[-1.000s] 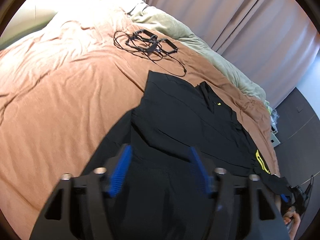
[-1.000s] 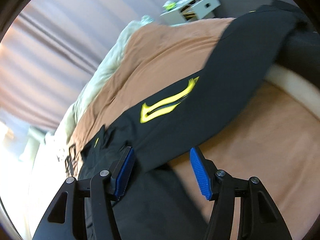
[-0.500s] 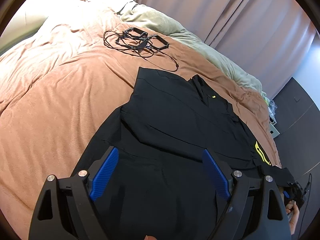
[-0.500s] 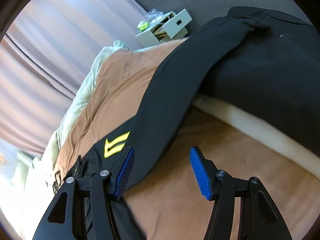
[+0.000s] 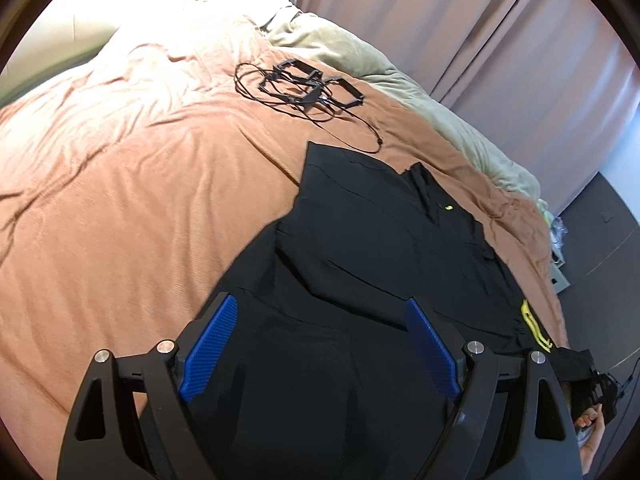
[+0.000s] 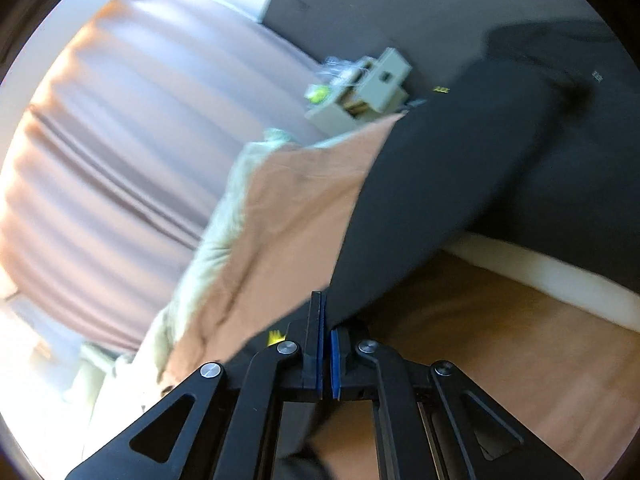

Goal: Fold large clothes

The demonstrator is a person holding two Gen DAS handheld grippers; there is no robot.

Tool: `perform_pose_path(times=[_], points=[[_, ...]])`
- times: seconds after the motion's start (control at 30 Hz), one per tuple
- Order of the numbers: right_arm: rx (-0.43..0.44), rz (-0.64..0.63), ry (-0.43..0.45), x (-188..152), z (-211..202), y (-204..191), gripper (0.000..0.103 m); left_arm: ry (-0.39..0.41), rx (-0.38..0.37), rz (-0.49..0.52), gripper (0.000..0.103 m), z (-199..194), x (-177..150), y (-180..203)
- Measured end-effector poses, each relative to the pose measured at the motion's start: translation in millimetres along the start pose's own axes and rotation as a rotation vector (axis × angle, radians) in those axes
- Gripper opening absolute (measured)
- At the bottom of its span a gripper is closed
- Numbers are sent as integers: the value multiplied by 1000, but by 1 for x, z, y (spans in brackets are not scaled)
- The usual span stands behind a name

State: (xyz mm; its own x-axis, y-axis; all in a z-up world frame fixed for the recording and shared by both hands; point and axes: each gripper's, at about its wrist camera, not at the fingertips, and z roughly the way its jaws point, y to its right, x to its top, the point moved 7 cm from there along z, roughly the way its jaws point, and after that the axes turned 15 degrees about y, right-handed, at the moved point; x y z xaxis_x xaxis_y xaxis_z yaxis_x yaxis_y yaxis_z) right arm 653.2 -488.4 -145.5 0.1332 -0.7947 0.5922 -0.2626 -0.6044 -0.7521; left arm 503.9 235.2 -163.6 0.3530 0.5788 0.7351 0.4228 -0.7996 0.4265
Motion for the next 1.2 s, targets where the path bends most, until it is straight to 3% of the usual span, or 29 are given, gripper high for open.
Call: perform_pose_path(times=[0.37,0.57,0.77,1.07,1.17,1.2], points=[[301,-19,-57,-59,-23,-141,4,12,-37,1,87,-4,2,12],[398,-84,-126,-107,-27,-195,4,8,-62,-4,87,-7,1,9],[451,-148,-193,-158,-21,-225,4,18,-48,25,87,-8,3,2],[454,-344,-439,-280,21,-240,4,31,-26,31,87,-1,7,-8],[406,-431,-549,-324,32,-241,8,27,-29,20,87,5,6,-6],[389,-444,-579,-334,34,-240,24,24,-31,21,87,6,5,-4]])
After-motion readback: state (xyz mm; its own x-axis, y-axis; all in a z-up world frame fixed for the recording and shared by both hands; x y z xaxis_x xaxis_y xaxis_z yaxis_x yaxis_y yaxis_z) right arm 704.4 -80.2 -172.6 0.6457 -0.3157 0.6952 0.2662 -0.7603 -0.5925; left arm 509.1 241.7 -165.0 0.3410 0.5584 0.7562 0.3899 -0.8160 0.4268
